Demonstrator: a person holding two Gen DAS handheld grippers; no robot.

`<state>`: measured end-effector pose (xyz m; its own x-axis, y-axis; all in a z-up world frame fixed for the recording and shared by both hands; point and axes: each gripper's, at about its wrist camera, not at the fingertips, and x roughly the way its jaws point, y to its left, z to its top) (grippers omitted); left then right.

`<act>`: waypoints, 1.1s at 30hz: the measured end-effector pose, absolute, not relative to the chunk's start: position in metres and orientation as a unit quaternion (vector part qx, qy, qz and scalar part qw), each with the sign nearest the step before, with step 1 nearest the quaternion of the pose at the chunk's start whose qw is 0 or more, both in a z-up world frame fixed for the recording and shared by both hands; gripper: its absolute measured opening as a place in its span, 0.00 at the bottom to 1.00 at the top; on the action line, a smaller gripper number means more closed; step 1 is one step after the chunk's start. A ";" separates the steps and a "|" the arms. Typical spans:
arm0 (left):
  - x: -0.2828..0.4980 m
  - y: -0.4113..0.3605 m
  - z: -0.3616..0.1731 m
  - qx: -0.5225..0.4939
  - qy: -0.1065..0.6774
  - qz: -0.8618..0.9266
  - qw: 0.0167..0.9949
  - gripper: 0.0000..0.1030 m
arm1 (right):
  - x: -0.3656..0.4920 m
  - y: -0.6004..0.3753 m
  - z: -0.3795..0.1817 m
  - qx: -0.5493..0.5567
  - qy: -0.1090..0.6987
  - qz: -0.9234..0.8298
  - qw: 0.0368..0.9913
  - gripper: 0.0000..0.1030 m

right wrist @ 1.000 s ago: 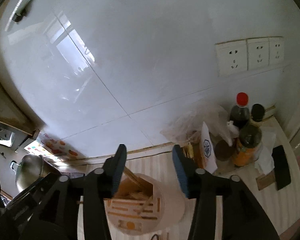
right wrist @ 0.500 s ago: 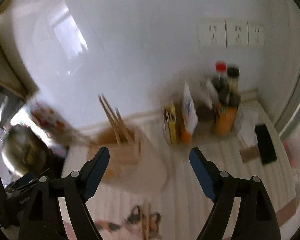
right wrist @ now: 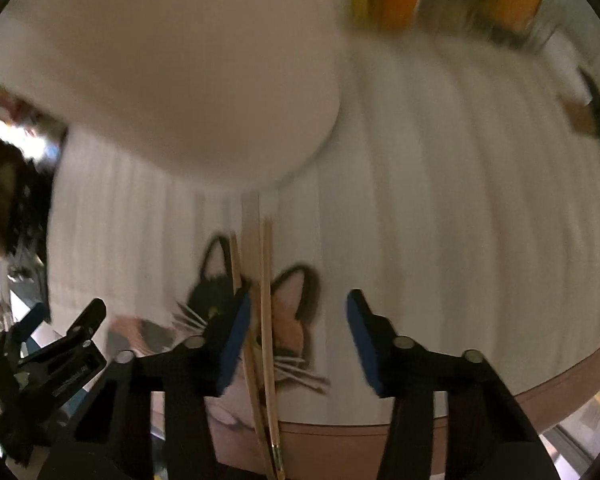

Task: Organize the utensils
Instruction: 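Grasp a chopstick on the mat with the left tool while the right tool grasps another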

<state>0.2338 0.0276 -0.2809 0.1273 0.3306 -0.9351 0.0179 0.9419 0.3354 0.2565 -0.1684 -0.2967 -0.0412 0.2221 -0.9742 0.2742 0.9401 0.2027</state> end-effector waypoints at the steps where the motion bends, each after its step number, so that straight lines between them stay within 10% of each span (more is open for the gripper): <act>1: 0.232 0.028 -0.282 0.133 0.654 0.106 0.738 1.00 | 0.254 -0.163 -0.303 0.167 0.727 -0.016 0.666 0.45; 4: 0.232 0.028 -0.283 0.129 0.656 0.103 0.737 1.00 | 0.251 -0.147 -0.313 0.132 0.732 -0.009 0.669 0.39; 7: 0.231 0.020 -0.280 0.118 0.656 0.085 0.741 1.00 | 0.248 -0.134 -0.314 0.082 0.734 -0.001 0.674 0.07; 24: 0.223 -0.095 -0.292 0.110 0.668 -0.061 0.733 0.97 | 0.197 -0.263 -0.311 0.085 0.741 -0.109 0.658 0.06; 33: 0.228 -0.094 -0.305 0.080 0.687 -0.074 0.718 0.18 | 0.179 -0.288 -0.313 0.122 0.730 -0.113 0.663 0.07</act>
<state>0.2282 -0.0937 -0.3052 0.0450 0.0035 -0.9990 0.2172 0.9760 0.0132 0.1786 -0.2877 -0.3129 -0.0908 0.0281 -0.9955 0.3282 0.9446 -0.0033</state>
